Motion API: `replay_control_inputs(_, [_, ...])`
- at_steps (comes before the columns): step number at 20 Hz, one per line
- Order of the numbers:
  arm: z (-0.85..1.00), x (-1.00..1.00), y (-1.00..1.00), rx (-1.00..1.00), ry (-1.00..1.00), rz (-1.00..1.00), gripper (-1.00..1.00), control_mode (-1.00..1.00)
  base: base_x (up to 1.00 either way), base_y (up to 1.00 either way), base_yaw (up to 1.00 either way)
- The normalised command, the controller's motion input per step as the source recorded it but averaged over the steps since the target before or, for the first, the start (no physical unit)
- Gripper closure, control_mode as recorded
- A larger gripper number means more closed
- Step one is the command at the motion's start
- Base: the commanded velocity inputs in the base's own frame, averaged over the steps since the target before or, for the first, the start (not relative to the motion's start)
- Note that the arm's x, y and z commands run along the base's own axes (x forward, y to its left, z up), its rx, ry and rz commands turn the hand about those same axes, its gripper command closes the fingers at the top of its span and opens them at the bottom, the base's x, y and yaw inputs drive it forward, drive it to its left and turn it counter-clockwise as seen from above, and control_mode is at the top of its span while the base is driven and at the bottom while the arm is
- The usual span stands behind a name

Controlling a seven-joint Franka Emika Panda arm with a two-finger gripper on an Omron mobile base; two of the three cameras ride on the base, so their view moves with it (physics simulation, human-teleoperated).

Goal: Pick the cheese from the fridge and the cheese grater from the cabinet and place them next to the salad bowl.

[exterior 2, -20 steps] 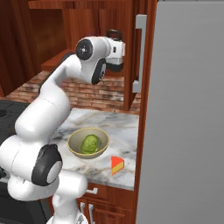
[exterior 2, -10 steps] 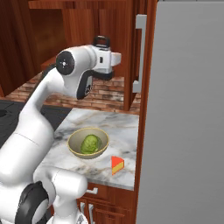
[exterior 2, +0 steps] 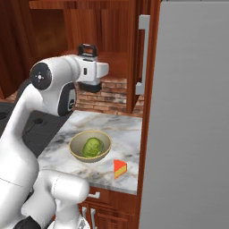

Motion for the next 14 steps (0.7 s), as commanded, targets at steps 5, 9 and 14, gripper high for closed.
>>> replay_control_inputs(5, [0.0,-0.74,0.29,0.02,0.01,0.0,1.0,-1.0,0.0,0.0,0.0])
replay_control_inputs(9, [0.0,-0.75,0.28,0.0,0.0,0.0,1.0,-1.0,0.0,0.0,0.0])
replay_control_inputs(14, [0.0,-0.82,0.21,0.02,0.0,0.0,1.0,-1.0,0.0,0.0,0.0])
